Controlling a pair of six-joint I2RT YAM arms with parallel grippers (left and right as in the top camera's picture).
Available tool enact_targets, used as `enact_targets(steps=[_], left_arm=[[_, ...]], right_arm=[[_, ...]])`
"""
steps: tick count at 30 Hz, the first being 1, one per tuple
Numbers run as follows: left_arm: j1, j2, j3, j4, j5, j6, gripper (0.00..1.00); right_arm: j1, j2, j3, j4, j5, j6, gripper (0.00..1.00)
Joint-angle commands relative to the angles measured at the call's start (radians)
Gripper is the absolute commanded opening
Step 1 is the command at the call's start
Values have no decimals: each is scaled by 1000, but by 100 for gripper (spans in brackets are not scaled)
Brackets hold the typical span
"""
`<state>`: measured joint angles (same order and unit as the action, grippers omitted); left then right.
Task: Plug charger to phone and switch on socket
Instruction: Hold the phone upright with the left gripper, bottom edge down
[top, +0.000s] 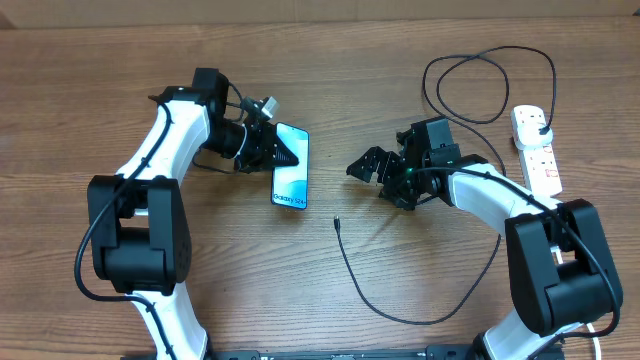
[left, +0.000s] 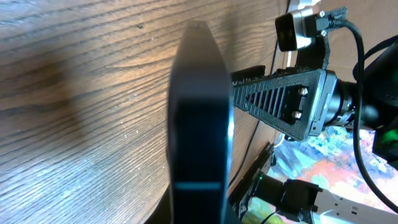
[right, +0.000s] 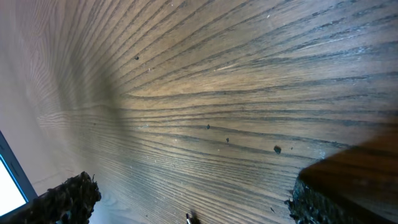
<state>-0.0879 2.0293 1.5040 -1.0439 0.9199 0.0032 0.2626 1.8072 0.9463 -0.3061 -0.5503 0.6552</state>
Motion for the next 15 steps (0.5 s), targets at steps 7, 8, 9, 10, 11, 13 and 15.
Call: enact_targets(steps=[7, 8, 9, 10, 11, 13, 15], left_arm=[[-55, 3, 3, 9, 12, 20, 4], [-58, 3, 3, 10, 12, 20, 4], [-63, 3, 3, 12, 12, 20, 4], [-64, 3, 3, 13, 12, 20, 4], [-67, 3, 3, 13, 12, 20, 4], [-70, 3, 3, 13, 11, 20, 4], [-71, 3, 3, 12, 11, 20, 4]], right_arm=[[3, -6, 3, 5, 34, 2, 100], [3, -6, 3, 5, 34, 2, 100], [3, -6, 3, 5, 34, 2, 100], [3, -6, 3, 5, 34, 2, 100], [3, -6, 3, 5, 34, 2, 100], [3, -6, 3, 5, 34, 2, 100], [3, -6, 3, 5, 34, 2, 100]])
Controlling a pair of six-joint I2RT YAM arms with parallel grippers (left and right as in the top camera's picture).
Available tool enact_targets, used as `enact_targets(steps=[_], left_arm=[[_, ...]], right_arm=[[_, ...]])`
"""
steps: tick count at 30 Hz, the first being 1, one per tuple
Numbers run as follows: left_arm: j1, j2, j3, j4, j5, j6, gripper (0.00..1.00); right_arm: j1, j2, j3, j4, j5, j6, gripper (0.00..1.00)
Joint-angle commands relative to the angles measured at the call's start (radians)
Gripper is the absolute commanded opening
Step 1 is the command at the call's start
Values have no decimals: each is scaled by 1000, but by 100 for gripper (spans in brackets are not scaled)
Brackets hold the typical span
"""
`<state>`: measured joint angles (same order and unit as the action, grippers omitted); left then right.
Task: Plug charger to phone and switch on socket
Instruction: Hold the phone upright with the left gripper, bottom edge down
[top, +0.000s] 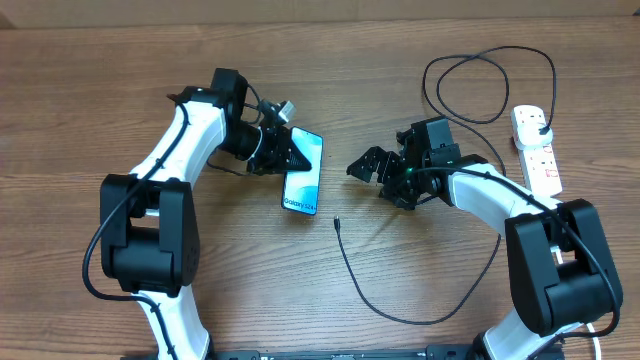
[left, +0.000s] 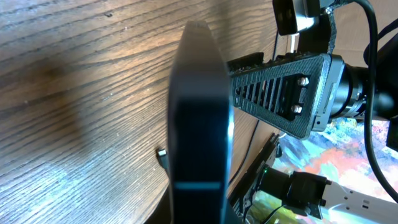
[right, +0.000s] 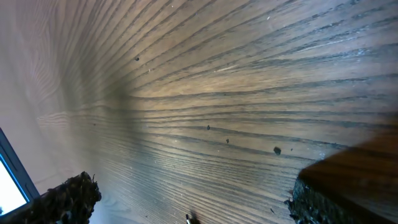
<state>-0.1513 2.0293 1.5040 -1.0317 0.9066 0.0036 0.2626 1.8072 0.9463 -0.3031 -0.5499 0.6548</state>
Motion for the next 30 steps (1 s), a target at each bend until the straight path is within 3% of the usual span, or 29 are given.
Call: enact_targets(steps=[1, 30], left_arm=[[-7, 3, 3, 0, 25, 20, 4], [-6, 3, 3, 7, 3, 16, 4]], right_arm=[[3, -6, 3, 2, 34, 2, 100], [3, -6, 3, 2, 34, 2, 100]])
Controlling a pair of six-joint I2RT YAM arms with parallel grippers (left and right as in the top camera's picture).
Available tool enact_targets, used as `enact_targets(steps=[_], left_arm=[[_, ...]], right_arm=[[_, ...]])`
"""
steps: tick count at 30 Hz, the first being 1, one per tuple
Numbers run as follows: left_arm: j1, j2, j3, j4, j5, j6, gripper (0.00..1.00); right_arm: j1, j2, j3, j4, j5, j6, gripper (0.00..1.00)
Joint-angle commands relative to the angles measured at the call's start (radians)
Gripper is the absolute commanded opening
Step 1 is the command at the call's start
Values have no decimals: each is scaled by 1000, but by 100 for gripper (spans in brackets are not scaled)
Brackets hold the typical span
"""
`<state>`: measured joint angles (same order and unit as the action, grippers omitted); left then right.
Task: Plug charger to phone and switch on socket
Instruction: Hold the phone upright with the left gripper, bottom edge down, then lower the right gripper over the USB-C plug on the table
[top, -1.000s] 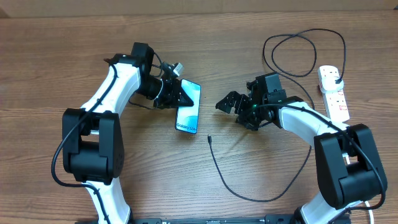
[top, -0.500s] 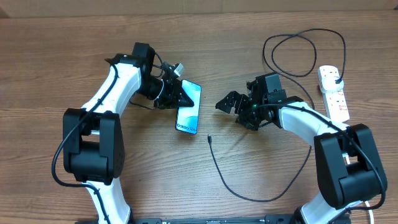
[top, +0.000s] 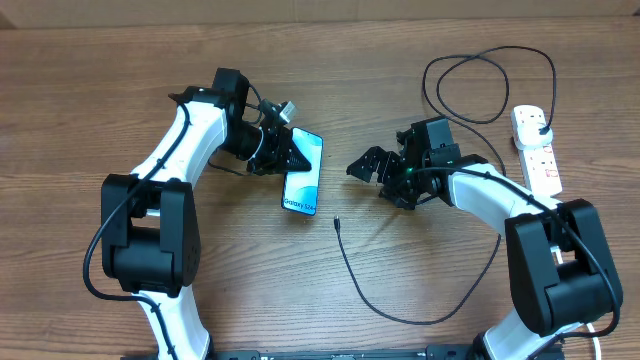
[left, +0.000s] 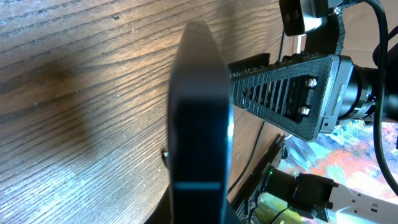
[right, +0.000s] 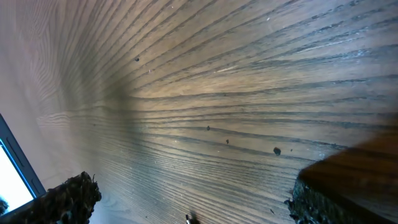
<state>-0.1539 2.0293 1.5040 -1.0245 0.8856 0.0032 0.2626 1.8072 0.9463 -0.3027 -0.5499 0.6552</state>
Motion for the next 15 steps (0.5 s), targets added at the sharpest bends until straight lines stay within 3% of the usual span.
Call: enact_targets(steps=[1, 7, 13, 14, 15], left_arm=[[-4, 3, 3, -3, 24, 16, 4], [-4, 3, 3, -8, 24, 16, 4], [-4, 3, 3, -7, 24, 16, 4], [-4, 3, 3, -7, 24, 16, 4], [-4, 3, 3, -7, 24, 16, 4]], right_arm=[[3, -6, 3, 2, 34, 2, 100], [2, -6, 3, 77, 19, 2, 100], [2, -6, 3, -22, -27, -10, 100], [2, -6, 3, -27, -28, -36, 95], [8, -6, 3, -45, -43, -109, 82]])
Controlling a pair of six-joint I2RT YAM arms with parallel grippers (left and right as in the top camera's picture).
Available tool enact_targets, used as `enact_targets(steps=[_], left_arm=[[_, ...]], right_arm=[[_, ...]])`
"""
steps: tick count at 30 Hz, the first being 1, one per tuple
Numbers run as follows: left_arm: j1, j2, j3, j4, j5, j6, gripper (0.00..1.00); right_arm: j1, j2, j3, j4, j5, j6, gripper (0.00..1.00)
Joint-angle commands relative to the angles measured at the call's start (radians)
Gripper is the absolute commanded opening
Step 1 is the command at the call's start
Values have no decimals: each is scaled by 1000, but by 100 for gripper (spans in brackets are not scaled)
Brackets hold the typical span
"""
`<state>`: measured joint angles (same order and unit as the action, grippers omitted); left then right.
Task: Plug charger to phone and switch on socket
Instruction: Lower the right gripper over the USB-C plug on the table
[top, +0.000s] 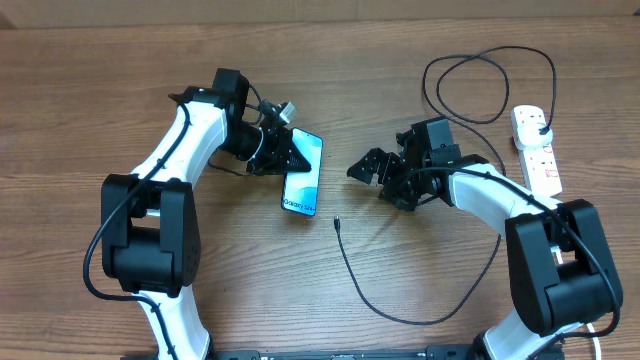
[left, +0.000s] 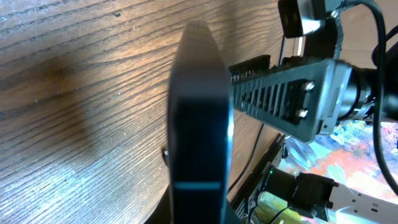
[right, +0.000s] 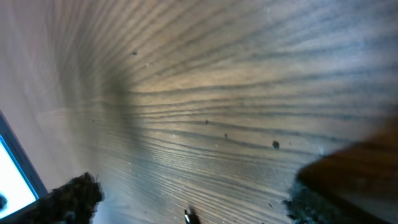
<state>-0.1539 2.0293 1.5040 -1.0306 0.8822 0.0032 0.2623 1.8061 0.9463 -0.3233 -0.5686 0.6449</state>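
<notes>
A lit phone (top: 303, 172) lies slanted on the wooden table with my left gripper (top: 285, 150) shut on its upper end. The left wrist view shows the phone (left: 200, 118) edge-on, filling the middle. The black charger cable (top: 420, 300) loops across the table, and its free plug tip (top: 337, 223) lies just right of the phone's lower end. My right gripper (top: 372, 170) hangs open above the table, right of the phone and above the plug tip (right: 189, 216). The white socket strip (top: 536, 150) lies at the far right with the cable's plug in it.
The cable's upper coil (top: 480, 80) lies at the back right between my right arm and the socket strip. The table's far edge (top: 320, 10) runs along the top of the overhead view.
The right wrist view is now blurred and shifted a little, and my right gripper has moved slightly. The phone and my left gripper stay where they were.
My left gripper held the phone further left on the table. By 1.5 s ago it had moved the phone right and tilted it, its lower end near the cable's plug tip. It has stayed there, with my right gripper open nearby throughout.
</notes>
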Motion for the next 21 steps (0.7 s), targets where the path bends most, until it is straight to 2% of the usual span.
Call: enact_targets(steps=[1, 2, 4, 8, 12, 16, 21], left_arm=[[-4, 3, 3, -1, 28, 16, 4], [-4, 3, 3, -1, 27, 16, 4], [-3, 3, 3, 0, 27, 16, 4], [5, 3, 3, 19, 27, 12, 4], [48, 3, 3, 40, 28, -59, 4], [118, 3, 3, 48, 74, -90, 4], [225, 3, 3, 35, 165, -89, 4]], right_arm=[[11, -5, 3, -35, -52, -136, 74], [13, -5, 8, -64, -117, -220, 51], [13, -5, 37, -147, -124, -268, 48], [16, -5, 152, -366, -37, -356, 54], [69, -5, 290, -553, 126, -388, 57], [172, -5, 348, -594, 259, -388, 60], [309, -5, 324, -607, 373, -380, 60]])
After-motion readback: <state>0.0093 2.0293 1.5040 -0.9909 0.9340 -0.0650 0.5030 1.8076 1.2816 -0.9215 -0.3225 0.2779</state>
